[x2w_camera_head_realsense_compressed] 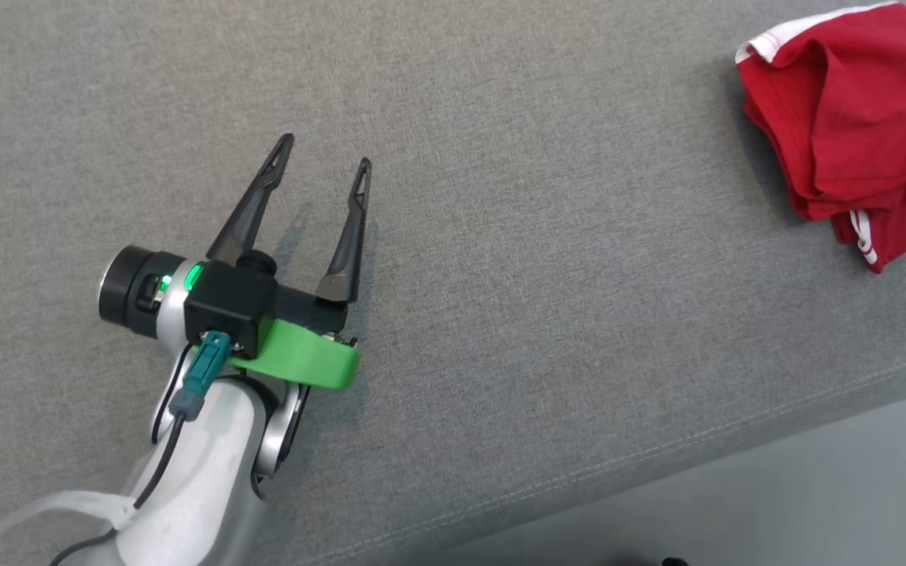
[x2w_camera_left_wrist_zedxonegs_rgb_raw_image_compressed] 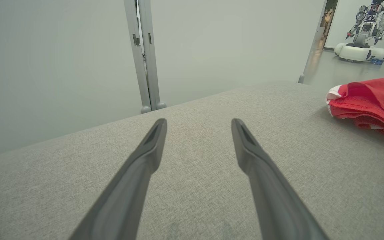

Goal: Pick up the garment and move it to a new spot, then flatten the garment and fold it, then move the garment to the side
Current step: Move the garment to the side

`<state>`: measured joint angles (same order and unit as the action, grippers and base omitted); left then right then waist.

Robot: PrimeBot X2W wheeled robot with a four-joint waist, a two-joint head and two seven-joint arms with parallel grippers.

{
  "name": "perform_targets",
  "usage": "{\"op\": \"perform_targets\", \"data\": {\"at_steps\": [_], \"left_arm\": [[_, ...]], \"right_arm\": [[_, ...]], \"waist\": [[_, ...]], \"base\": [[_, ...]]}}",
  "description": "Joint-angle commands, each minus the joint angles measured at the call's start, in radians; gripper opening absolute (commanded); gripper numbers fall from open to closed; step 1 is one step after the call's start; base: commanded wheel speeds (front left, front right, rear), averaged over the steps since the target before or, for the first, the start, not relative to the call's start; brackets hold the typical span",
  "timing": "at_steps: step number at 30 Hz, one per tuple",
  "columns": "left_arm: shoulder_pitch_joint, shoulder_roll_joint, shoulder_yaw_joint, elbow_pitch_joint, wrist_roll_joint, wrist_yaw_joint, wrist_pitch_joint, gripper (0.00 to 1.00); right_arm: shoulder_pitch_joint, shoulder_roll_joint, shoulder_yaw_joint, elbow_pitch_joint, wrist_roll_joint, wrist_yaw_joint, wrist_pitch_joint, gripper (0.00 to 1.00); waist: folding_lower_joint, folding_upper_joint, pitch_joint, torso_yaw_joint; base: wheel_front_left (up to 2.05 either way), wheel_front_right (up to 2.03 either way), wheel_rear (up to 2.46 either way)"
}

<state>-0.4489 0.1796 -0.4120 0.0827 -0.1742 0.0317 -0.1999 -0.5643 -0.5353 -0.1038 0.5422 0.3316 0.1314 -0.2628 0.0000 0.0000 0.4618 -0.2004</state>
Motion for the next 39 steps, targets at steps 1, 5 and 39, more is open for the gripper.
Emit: {"op": "perform_targets", "data": {"at_steps": [1,5,39], "left_arm": [[0.017,0.011,0.010,-0.002,-0.005,0.009,-0.006,1.00],[0.042,0.024,0.036,-0.011,-0.016,0.032,-0.016,1.00],[0.389,0.067,0.114,0.026,-0.080,0.077,-0.065,1.00]], "right_arm": [[0.038,0.033,-0.025,-0.049,-0.002,-0.002,-0.004,1.00],[0.154,0.159,-0.084,-0.245,-0.004,-0.002,-0.004,1.00],[0.631,0.483,0.062,-0.605,-0.172,-0.001,0.094,1.00]], "waist": [[0.0000,0.0000,-0.031,-0.005],[0.0000,0.0000,-0.069,0.005],[0.0000,0.0000,-0.453,0.229]], "base": [[0.00,0.00,0.00],[0.00,0.00,0.00],[0.00,0.00,0.00]]}}
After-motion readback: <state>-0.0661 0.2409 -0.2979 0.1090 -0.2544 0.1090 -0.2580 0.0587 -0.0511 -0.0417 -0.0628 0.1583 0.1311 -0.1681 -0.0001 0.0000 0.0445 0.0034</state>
